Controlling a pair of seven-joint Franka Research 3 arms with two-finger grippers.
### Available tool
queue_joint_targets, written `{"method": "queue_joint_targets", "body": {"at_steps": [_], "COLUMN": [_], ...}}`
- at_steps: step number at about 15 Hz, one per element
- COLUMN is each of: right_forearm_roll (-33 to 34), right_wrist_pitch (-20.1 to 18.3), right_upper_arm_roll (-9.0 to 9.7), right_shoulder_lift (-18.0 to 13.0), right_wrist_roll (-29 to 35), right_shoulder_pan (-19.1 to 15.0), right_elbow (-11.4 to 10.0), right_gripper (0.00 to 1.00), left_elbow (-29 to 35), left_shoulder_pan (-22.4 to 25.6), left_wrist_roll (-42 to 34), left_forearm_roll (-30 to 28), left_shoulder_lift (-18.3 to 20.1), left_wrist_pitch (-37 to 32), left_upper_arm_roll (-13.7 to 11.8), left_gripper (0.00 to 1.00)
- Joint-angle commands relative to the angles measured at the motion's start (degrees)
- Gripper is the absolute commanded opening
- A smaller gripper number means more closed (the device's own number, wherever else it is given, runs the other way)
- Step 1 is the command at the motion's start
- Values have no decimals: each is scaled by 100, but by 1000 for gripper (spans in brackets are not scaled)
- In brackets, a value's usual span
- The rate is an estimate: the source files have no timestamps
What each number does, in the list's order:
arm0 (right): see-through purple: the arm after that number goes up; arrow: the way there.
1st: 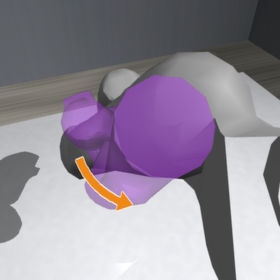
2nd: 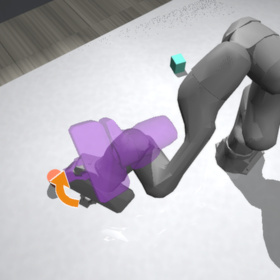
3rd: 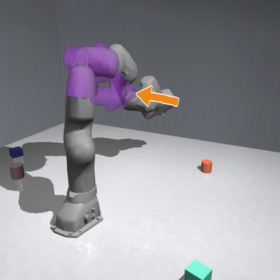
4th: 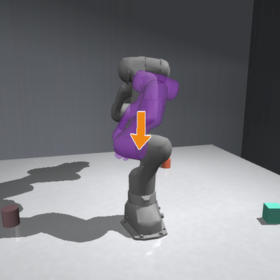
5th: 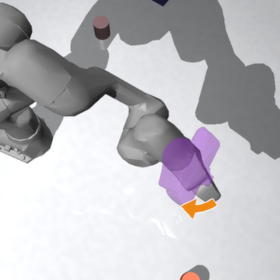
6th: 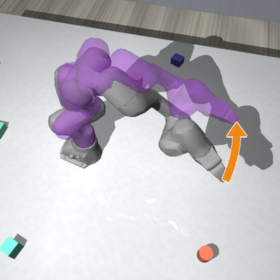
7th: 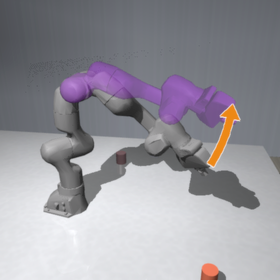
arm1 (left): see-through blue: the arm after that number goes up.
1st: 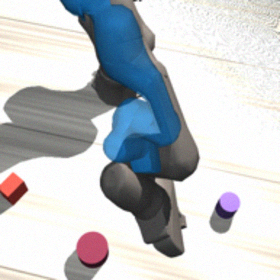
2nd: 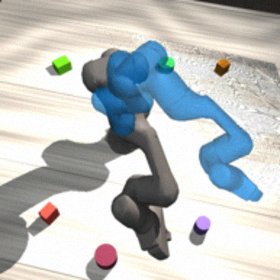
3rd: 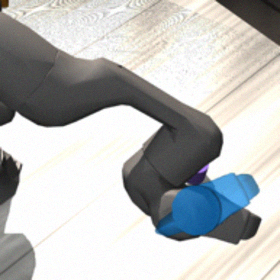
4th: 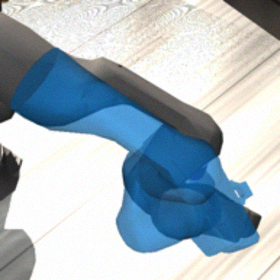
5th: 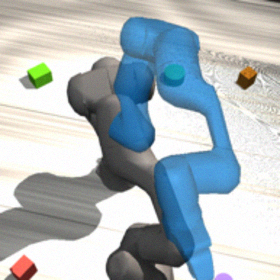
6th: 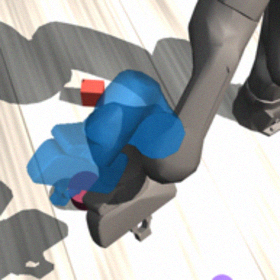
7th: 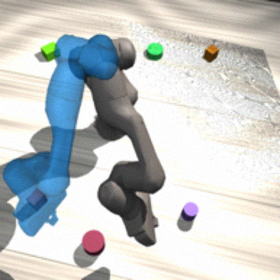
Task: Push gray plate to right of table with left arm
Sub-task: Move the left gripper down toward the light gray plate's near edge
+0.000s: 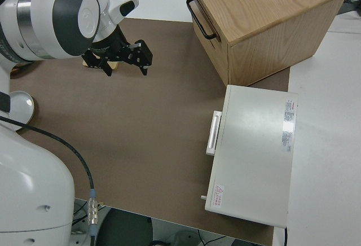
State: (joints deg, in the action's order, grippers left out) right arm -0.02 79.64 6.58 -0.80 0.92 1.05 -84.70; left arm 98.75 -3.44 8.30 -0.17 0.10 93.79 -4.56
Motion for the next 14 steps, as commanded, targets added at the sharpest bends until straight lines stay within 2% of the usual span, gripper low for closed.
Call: {"method": "queue_joint_targets", "body": {"at_steps": [1,6,9,14], "right_forearm_roll": [-33,-33,-25,-33], "right_wrist_pitch": [-89,-89,-89,-89], "right_upper_arm_roll": [98,89,89,98], "right_shoulder_lift": [-17,-17,-17,-17], "right_wrist_roll": [75,75,75,75], "right_shoulder_pan": [-114,-114,-114,-114], "right_elbow": [50,50,50,50], "right_gripper": [983,983,983,983], "left_elbow": [713,1646,2488,3219], "left_shoulder_pan": [-60,-104,-104,-139], "left_wrist_roll": [-100,-109,-100,-109], "left_forearm_roll": [8,8,8,8], "left_shoulder_lift": [217,473,762,807], "left_wrist_pitch": [516,1369,2036,2476], "left_upper_arm_roll": [-167,-264,-264,-264], "left_gripper": [1000,1000,1000,995]}}
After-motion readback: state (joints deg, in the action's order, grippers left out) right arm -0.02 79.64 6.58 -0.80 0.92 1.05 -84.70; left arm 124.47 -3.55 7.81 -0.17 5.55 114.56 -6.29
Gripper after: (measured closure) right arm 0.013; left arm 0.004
